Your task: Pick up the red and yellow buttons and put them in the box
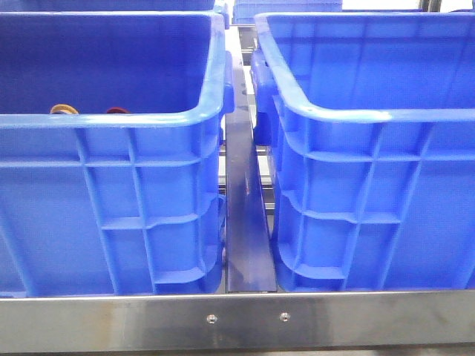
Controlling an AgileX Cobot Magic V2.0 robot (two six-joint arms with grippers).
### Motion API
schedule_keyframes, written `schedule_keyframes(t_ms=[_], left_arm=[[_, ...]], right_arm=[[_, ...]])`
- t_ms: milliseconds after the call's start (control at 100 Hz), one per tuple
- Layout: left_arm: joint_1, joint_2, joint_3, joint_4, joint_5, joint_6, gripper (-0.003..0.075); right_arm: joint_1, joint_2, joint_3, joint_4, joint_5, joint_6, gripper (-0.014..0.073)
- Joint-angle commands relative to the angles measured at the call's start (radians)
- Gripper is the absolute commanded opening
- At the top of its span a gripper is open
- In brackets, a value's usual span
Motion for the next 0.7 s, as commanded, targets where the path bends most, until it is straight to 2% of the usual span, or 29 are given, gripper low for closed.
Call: schedule_keyframes(t_ms=[0,690], left_arm=[[0.000,-0.030,0.019,-0.008,-0.076,-0.010,-0.0020],[0.000,-0.030,0.009,-0.016,-0.093,-0.010,-0.0020]], right_arm=[[0.001,-0.021,0.005,-0.007,-0.077,0.000,-0.0102],[0.001,-0.021,0.005,-0.007,-0.077,0.000,-0.0102]])
